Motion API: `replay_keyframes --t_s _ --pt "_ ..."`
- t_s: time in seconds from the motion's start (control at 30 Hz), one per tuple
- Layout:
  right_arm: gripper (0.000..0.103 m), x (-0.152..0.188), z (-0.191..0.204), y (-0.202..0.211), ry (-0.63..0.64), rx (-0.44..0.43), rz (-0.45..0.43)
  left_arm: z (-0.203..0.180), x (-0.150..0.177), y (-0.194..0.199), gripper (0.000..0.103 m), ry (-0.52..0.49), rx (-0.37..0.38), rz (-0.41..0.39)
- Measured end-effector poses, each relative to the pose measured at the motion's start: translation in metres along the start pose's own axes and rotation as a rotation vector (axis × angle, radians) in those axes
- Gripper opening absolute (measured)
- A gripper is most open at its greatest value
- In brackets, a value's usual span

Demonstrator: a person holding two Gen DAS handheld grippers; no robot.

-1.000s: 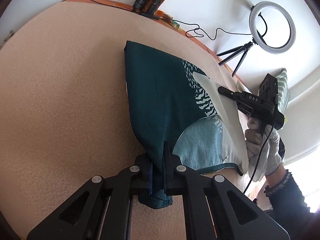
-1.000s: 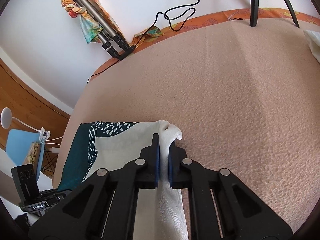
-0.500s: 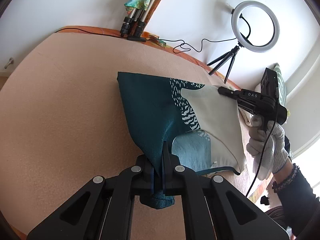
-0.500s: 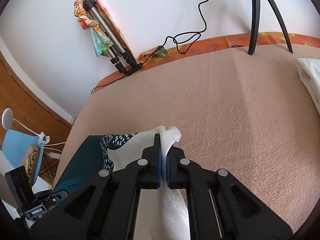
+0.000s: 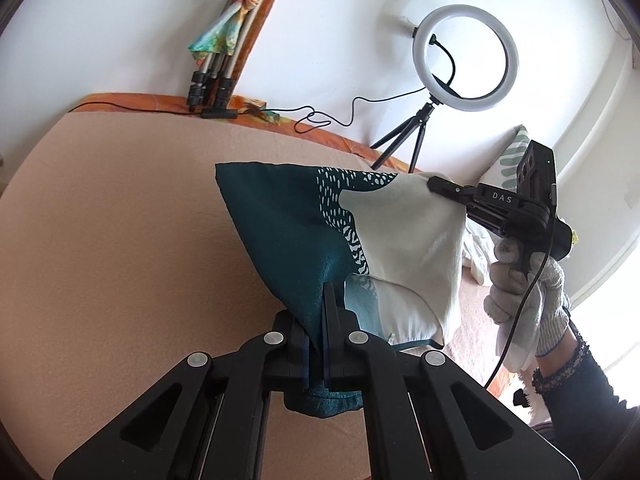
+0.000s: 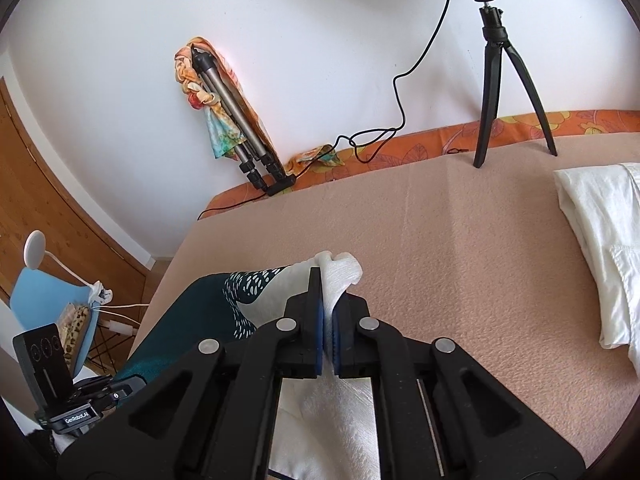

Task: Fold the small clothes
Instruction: 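Lift the folded t-shirt with both tools and carry it toward the white shirt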

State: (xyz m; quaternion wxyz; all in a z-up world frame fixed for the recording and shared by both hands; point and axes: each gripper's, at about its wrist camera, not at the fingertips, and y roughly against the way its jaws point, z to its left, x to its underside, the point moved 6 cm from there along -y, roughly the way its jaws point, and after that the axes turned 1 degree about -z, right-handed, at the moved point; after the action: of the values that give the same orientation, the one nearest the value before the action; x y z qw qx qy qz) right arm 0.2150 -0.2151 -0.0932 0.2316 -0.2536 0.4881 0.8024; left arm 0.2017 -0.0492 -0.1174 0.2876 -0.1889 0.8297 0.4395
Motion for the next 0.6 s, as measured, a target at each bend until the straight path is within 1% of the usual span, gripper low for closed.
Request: replay_keyframes --t_s 0.07,0.17,0.27,0.33,0.4,0.43,0.5,0.57,0.6 --pt "0.004 -0.007 -0.006 0.011 0.002 0.006 -0.014 -0.011 -0.004 -0.007 0.002 -0.041 0.004 0.001" --pt "0.004 -0.016 -0.02 0.017 -0.012 0.015 -0.02 -0.015 -0.003 -0.029 0.002 -0.053 0.003 0.039" --pt "0.004 -0.017 -0.037 0.004 -0.001 0.072 0.01 -0.001 0.003 -0.057 0.002 0.02 -0.001 0.09" --pt "0.004 -0.014 -0.05 -0.011 -0.003 0.088 0.048 0.007 0.007 -0.07 0.002 0.051 -0.01 0.105" --pt "0.004 -0.011 -0.063 -0.021 0.008 0.129 0.072 0.012 0.013 -0.079 0.002 0.083 0.0 0.141" --pt "0.004 -0.01 -0.07 -0.026 0.011 0.14 0.085 0.016 0.016 -0.084 0.006 0.088 -0.018 0.164" --pt "0.004 -0.009 -0.082 -0.033 0.009 0.148 0.101 0.022 0.02 -0.086 0.009 0.112 -0.04 0.192" --pt "0.004 -0.008 -0.09 -0.039 -0.002 0.133 0.116 0.029 0.023 -0.084 0.018 0.149 -0.05 0.195" --pt "0.004 -0.007 -0.093 -0.042 -0.007 0.119 0.126 0.033 0.024 -0.082 0.026 0.165 -0.051 0.198"
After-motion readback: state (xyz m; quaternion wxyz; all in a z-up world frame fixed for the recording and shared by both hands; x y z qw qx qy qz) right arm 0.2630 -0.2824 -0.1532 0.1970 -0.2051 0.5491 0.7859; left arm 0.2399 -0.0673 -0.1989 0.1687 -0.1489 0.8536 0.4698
